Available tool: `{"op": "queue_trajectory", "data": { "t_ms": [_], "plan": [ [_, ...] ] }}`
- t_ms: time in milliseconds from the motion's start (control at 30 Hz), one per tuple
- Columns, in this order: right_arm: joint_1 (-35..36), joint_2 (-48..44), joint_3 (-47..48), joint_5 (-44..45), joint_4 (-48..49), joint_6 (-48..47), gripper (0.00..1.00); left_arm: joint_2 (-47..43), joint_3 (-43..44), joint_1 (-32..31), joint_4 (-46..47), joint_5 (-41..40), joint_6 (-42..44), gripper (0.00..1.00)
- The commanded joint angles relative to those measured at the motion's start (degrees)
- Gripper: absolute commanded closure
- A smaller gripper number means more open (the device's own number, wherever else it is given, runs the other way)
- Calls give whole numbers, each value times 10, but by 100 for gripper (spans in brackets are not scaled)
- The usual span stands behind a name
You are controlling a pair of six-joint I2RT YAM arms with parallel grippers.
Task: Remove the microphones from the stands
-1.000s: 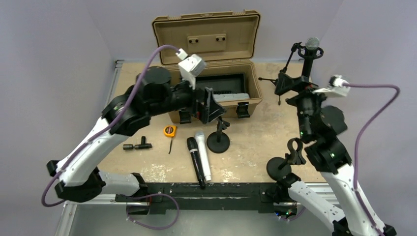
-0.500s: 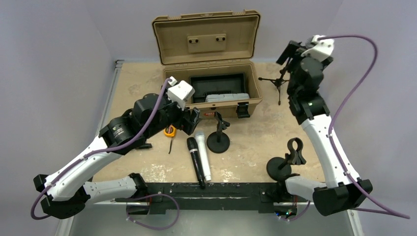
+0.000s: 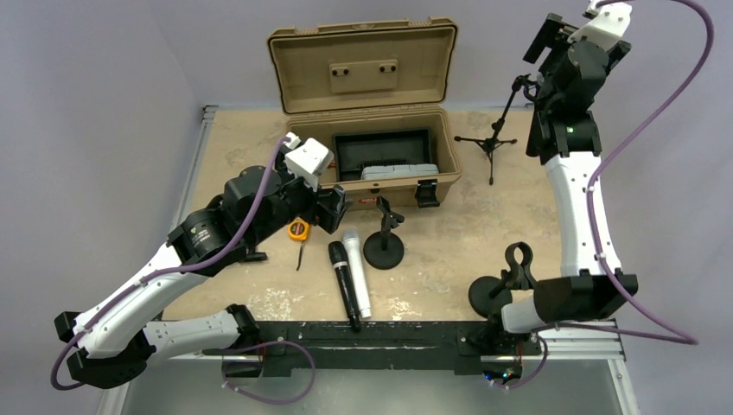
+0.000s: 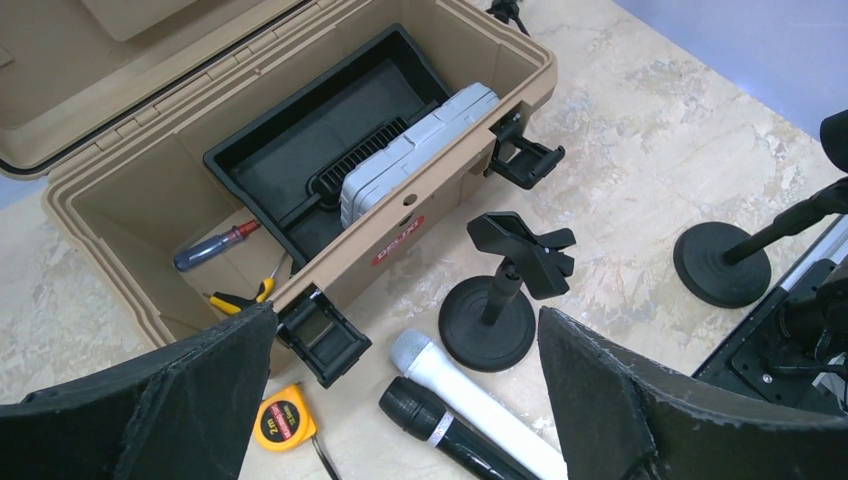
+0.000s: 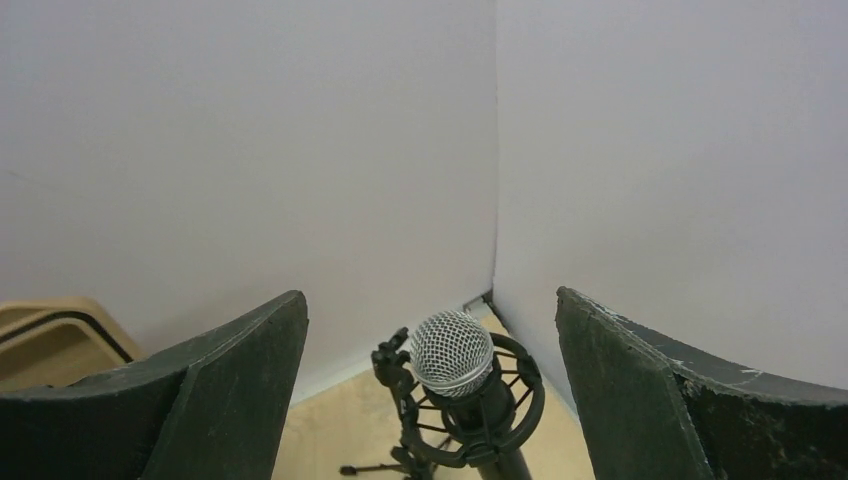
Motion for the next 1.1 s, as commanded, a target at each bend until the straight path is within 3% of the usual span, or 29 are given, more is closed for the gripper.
{"op": "queue_trajectory", "data": {
  "t_ms": [0, 367, 767, 1067],
  "plan": [
    [-15, 41, 66, -38, -94, -15, 8, -11, 0, 1, 24, 2, 4, 1],
    [-16, 91, 94, 17, -121, 13, 10, -13, 0, 1, 24, 15, 0, 1],
    [-16, 124, 110, 31, -138, 17, 25, -9, 0, 1, 24, 19, 0, 1],
    [-16, 143, 96, 53, -139, 9, 25, -4, 0, 1, 23, 26, -3, 1]
  ]
}}
